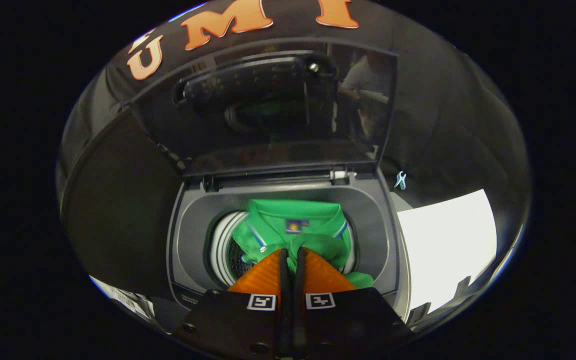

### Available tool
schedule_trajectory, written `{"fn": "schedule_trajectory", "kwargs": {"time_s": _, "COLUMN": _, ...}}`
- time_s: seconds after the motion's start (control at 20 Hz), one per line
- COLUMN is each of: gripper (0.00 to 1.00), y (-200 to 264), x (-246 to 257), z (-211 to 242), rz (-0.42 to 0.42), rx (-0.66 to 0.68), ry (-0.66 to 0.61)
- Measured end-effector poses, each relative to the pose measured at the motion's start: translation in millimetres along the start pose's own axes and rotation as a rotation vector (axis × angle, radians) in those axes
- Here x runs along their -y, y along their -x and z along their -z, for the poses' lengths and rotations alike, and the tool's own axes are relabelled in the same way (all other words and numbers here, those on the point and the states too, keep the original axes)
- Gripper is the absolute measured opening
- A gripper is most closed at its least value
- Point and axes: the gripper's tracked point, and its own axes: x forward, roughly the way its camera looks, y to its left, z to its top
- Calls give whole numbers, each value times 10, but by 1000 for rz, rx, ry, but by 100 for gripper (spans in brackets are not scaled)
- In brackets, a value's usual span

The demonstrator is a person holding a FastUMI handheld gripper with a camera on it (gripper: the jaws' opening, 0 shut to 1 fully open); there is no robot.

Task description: Put the clothes into the washing machine and then close the washing machine lid.

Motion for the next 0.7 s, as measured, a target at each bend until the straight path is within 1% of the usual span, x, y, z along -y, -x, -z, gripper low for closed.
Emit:
{"fn": "schedule_trajectory", "kwargs": {"time_s": 0.25, "gripper": 9, "y": -334, "x": -49, "z": 95, "rz": -11, "rx": -48, "ry": 3}}
{"fn": "schedule_trajectory", "kwargs": {"time_s": 0.55, "gripper": 9, "y": -624, "x": 42, "z": 261, "rz": 20, "rx": -105, "ry": -14}}
{"fn": "schedule_trajectory", "kwargs": {"time_s": 0.7, "gripper": 9, "y": -729, "x": -7, "z": 366, "rz": 6, "rx": -153, "ry": -15}}
